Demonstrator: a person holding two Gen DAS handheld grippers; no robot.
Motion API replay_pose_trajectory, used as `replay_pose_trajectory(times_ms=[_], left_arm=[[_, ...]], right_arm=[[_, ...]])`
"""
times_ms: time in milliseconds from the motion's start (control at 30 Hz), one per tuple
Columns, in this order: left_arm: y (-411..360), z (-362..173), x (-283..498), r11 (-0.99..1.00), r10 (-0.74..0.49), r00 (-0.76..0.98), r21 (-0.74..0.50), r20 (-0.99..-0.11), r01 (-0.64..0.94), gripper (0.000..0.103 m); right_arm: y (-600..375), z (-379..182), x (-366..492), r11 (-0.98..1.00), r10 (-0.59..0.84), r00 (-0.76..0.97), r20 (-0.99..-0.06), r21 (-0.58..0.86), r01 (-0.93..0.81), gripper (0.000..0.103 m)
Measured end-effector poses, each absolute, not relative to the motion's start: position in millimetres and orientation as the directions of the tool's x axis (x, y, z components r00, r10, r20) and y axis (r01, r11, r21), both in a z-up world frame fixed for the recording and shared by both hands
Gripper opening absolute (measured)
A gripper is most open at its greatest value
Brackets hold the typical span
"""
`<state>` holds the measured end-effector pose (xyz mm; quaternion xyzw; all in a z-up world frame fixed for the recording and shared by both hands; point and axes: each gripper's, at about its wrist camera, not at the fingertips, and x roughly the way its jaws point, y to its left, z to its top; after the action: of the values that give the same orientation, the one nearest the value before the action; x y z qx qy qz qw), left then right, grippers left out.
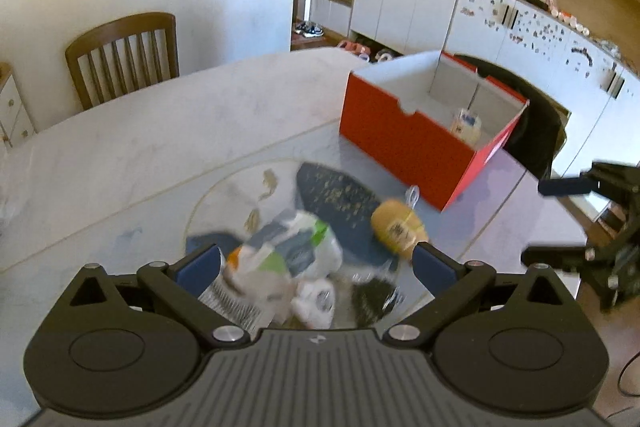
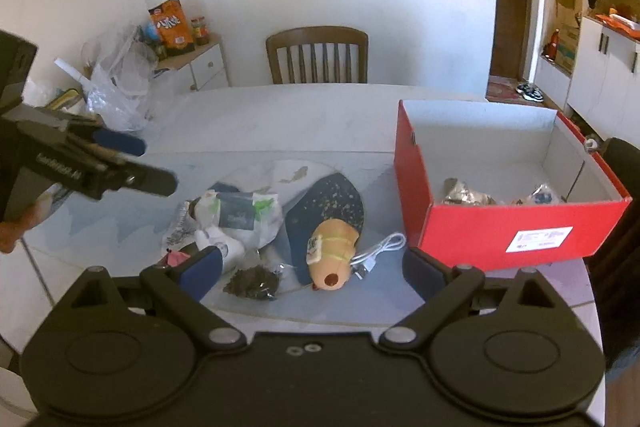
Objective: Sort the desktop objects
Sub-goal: 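Withdraw both grippers from the box back toward the table pile, then grasp the pink binder clip with the left gripper while the right grasps the tan sausage toy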
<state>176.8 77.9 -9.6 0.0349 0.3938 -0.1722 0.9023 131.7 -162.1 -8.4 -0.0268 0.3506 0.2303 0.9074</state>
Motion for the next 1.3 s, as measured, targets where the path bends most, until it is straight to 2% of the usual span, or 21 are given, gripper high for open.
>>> replay_pose_trajectory(times_ms=[300, 600, 900, 967, 1100, 1167, 1300], left_arm=[[78, -51, 157, 0.934, -0.252, 0.628, -0.014, -0.737, 0.358, 0.103], [73, -91, 152, 0.946, -0.218, 0.616, -0.008, -0.757, 0.325, 0.102], [73, -110, 150, 0.963, -0.159, 0.62, 0.016, -0.768, 0.267, 0.102], [74, -112, 149, 0.967, -0.156, 0.623, 0.009, -0.766, 0.254, 0.102], [72, -115, 148, 0.972, -0.142, 0.635, 0.015, -0.759, 0.235, 0.102], [72, -117, 148, 0.974, -0.136, 0.641, 0.018, -0.755, 0.228, 0.102], [73, -119, 147, 0.977, -0.138, 0.642, 0.004, -0.755, 0.215, 0.102]], right_arm=[[-150, -32, 144, 0.924, 0.338, 0.672, -0.658, 0.096, -0.371, 0.097], [-139, -60, 168, 0.935, 0.309, 0.687, -0.658, 0.079, -0.345, 0.096], [-123, -83, 188, 0.934, 0.311, 0.672, -0.672, 0.086, -0.346, 0.094], [-120, -88, 191, 0.938, 0.3, 0.673, -0.676, 0.082, -0.336, 0.088], [-119, -98, 199, 0.949, 0.274, 0.668, -0.692, 0.079, -0.306, 0.087], [-119, -102, 202, 0.952, 0.261, 0.669, -0.696, 0.074, -0.296, 0.081], [-118, -106, 205, 0.958, 0.24, 0.669, -0.703, 0.061, -0.28, 0.077]])
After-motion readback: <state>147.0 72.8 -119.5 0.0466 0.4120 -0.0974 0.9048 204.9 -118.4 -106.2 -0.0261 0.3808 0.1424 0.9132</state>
